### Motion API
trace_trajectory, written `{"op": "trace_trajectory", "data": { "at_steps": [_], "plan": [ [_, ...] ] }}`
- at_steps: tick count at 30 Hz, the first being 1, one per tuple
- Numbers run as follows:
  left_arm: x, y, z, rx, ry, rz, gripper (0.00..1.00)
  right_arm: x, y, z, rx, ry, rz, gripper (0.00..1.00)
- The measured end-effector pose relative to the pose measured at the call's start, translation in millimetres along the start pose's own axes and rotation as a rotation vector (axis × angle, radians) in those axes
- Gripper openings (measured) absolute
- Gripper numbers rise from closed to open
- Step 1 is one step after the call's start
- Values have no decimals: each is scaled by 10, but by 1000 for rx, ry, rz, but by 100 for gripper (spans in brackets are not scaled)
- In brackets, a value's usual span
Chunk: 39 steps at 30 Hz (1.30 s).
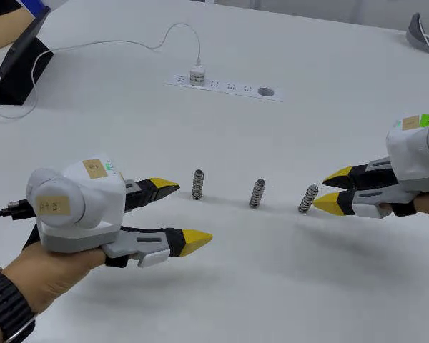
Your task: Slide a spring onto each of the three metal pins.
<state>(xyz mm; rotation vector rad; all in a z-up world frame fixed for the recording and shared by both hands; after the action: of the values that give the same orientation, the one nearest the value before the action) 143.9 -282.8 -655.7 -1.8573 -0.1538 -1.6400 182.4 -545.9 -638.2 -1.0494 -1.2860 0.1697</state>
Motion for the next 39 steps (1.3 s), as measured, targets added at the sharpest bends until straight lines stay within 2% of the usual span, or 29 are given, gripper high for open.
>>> {"op": "trace_trajectory", "data": {
  "at_steps": [8,16,26,39],
  "plan": [
    [-22,-12,98,27,-9,9,62,-31,-161,80,-28,10,-55,39],
    [-53,-30,155,41,-15,18,64,-28,-243,127,-51,22,-107,47],
    [-59,-57,176,50,-24,16,66,-114,-299,190,-72,39,-147,52],
    [-87,-90,172,59,-34,16,66,-233,-357,242,-96,75,-171,56]
  ]
}}
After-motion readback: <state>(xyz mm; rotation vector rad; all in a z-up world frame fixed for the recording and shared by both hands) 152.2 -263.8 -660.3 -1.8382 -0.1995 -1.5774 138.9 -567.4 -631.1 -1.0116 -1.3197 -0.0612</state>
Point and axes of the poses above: the centre of the closed fingertips' face, and the gripper's own axes: y roughly forward along the fingers, z roughly to its left, x roughly out of its top, the point moved 6 cm from there along -y, roughly backward along the fingers, and after that the axes turned 2 degrees about z, right-handed, at the moved point
